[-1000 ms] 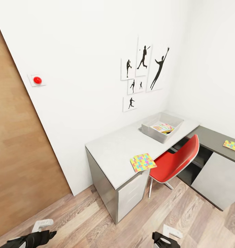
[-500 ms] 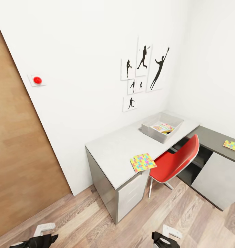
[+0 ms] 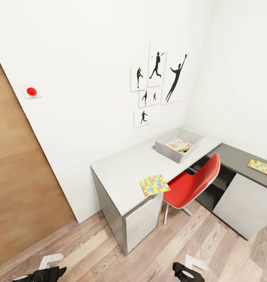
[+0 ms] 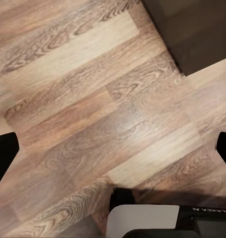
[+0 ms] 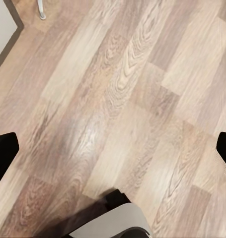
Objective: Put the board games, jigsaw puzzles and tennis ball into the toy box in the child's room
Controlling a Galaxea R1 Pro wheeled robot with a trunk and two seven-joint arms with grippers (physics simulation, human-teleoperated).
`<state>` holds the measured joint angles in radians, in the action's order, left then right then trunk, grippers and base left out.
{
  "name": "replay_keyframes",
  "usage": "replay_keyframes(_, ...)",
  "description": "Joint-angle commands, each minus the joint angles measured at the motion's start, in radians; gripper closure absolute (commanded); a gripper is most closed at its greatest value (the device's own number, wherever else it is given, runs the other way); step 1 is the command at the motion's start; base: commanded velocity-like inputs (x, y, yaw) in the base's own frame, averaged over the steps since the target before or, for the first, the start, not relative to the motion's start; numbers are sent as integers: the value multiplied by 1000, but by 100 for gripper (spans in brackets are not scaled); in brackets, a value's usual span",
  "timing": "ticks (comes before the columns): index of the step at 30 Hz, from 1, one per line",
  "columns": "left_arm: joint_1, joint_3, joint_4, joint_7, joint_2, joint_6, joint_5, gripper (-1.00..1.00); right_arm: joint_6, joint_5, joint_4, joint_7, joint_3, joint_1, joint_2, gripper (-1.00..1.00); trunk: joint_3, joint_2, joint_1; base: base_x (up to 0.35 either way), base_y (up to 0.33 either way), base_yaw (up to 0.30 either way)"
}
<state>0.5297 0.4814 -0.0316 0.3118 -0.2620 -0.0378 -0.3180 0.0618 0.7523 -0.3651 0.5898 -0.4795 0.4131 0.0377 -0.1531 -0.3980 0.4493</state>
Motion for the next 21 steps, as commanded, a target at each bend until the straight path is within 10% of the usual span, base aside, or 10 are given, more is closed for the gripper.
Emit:
replay_keyframes(1, 1, 8, 1, 1, 0, -4, -10, -100, 7, 11, 0, 4, -7, 1, -1, -100, -2, -2, 1, 68, -215, 0)
replay_keyframes(21, 1, 8, 1, -8, 5, -5, -9, -100, 8, 8, 0, 4, -7, 1, 6, -100, -3, -2, 1, 9, -126, -34)
